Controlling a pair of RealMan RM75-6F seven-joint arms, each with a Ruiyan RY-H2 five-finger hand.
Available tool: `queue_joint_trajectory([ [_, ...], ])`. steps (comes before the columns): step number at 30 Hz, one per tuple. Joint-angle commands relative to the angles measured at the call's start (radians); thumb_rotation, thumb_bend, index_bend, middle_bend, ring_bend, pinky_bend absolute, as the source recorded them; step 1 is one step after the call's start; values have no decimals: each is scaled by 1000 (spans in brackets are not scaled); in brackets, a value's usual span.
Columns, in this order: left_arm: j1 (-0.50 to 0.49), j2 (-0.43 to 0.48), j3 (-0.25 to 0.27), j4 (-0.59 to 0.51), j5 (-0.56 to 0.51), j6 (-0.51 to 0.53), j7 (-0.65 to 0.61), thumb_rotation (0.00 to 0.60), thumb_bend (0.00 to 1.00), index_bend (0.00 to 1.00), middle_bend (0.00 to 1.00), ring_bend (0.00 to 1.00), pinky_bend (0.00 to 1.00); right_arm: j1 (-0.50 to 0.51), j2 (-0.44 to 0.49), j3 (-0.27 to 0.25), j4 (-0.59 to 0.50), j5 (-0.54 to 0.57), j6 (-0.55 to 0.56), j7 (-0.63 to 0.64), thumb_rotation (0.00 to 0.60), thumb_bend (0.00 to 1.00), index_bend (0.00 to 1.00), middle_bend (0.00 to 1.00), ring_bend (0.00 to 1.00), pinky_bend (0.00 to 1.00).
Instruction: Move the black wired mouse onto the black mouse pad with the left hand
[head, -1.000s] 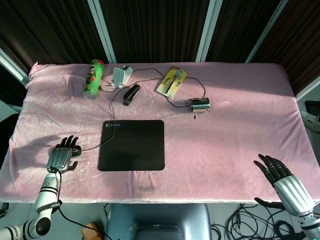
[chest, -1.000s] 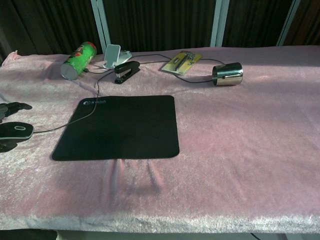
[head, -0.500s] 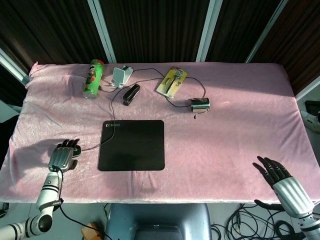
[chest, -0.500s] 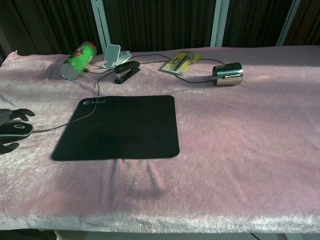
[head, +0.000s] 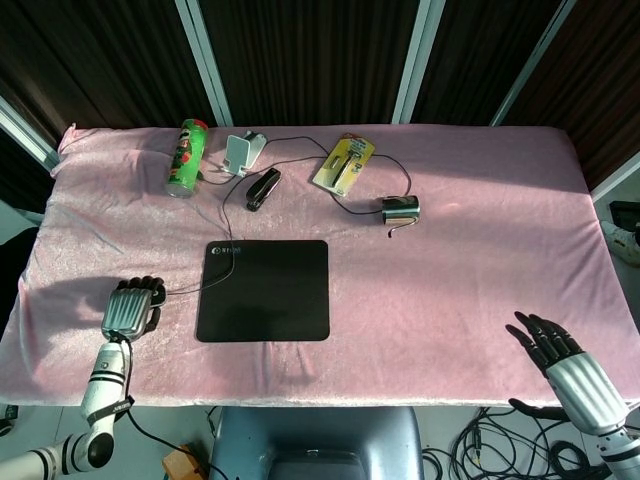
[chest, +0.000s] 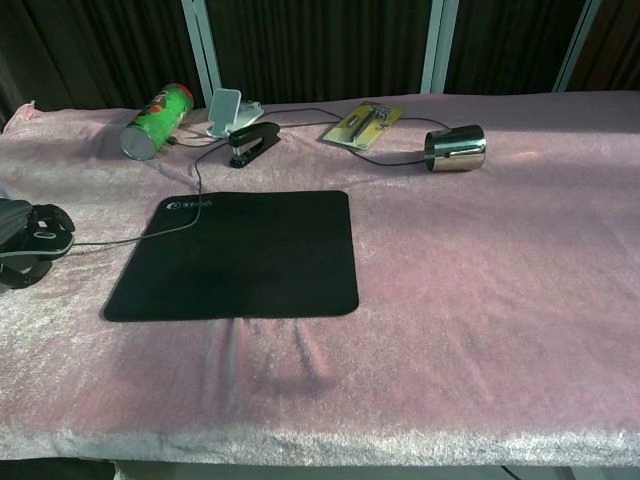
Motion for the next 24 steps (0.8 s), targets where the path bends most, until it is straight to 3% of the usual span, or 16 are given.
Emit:
queue_joint_trajectory([
  [1,-1,6,5,-73,61,42,7,600,702,469,562,415,521,3,2,0,-2,-1,-4,-1,600,69,0,0,0,247],
  [10,-79,-89,-32,-214,38,48,230,600,689,466,554,411,521,13,9,-4,-2,-8,-16,4,600,69,0,0,0,247],
  [19,-153,-255,-94,-188,-36,63,356,600,668,444,542,402,534,24,19,-11,1,-18,-28,17,600,70,0,0,0,247],
  [24,-158,-328,-107,-144,-35,105,348,600,639,424,514,382,530,27,22,-12,0,-18,-32,20,600,69,0,0,0,247],
])
